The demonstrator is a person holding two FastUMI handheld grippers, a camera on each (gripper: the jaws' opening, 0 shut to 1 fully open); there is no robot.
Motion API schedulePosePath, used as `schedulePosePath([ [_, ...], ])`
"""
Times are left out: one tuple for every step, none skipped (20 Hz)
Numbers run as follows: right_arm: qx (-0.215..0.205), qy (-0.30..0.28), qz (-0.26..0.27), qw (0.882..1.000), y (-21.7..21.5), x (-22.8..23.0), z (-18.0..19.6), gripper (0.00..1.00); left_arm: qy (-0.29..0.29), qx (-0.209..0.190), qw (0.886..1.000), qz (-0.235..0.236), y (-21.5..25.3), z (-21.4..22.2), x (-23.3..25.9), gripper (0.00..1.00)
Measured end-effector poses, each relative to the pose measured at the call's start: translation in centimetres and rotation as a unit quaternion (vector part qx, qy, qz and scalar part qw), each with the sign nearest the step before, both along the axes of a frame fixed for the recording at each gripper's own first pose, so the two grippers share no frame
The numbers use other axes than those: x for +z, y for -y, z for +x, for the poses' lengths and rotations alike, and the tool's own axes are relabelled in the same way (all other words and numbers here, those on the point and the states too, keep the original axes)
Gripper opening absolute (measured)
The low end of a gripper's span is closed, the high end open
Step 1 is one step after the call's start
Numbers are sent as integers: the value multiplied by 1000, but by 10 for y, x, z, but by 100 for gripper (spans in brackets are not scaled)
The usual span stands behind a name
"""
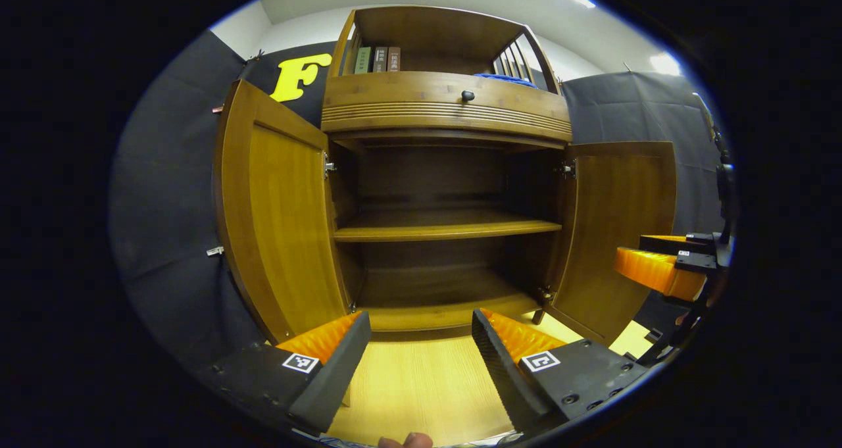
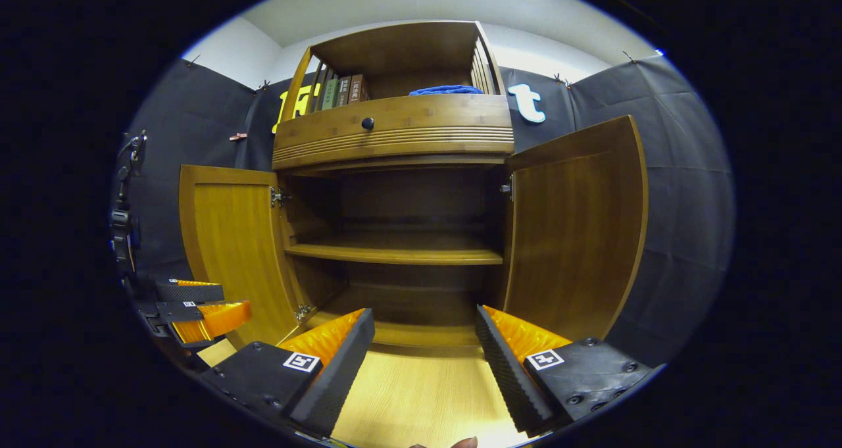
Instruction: Open the right door of the double-door shoe cabinet with the right hand, and open the left door with the left hand.
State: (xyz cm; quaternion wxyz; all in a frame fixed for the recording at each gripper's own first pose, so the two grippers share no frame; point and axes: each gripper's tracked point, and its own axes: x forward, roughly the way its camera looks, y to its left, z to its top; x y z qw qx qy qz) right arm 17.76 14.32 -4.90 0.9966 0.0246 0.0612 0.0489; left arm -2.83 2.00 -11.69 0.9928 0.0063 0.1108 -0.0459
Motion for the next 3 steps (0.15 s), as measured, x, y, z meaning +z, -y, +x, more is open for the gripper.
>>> schedulePosePath([
  [0, 1, 1, 1000, -1, 1, -1, 98, 0, 1, 1000, 0, 0, -1, 0, 96],
  [-1, 1, 1, 1000, 0, 2, -1, 98, 0, 1, 1000, 0, 0, -2, 0, 96],
  [-2, 1, 0, 1000, 1, 1, -2, 98, 0, 1, 1000, -1, 0, -2, -1, 96],
])
